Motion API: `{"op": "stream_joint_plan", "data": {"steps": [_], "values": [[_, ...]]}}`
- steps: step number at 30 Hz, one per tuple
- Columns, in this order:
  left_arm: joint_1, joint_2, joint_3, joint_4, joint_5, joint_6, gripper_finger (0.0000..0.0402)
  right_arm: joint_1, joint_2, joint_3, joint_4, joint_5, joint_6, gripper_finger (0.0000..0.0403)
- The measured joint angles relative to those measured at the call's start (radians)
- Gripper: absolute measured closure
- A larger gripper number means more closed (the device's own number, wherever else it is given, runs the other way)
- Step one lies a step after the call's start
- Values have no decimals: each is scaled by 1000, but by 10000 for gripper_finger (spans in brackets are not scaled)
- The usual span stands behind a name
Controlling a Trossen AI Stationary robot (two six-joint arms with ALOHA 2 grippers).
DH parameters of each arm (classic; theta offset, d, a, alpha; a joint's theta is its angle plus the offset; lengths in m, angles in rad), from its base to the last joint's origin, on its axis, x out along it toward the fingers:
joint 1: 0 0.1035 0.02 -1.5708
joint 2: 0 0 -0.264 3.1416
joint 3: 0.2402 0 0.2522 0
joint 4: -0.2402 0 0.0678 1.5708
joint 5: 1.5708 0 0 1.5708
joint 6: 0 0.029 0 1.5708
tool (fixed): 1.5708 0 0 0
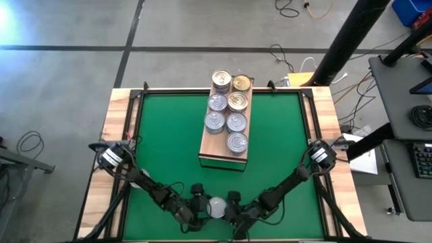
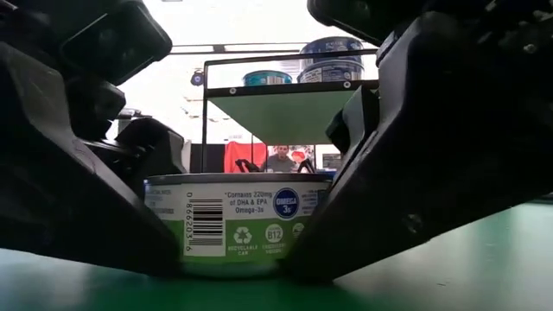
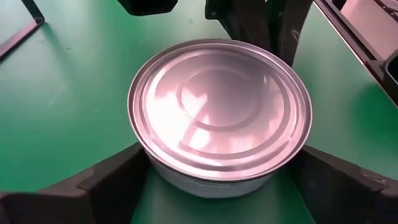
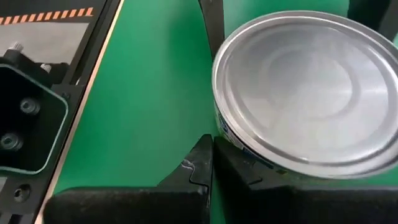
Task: Stack canned seafood by type on shelf
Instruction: Put the green tuna can on the shelf
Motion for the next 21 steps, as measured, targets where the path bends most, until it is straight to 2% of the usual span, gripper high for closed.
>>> {"op": "stream_joint_plan", "data": {"steps": [8,14,21], "values": [[7,145,125,79,-122,-23,26,1,0,0,6,-15,-27,390],[8,191,166,101,-175,-12,13,4,-9,2,-16,-46,-19,390],[8,175,137,109,-157,-23,42,20,-51,0,-104,-104,12,390]]}}
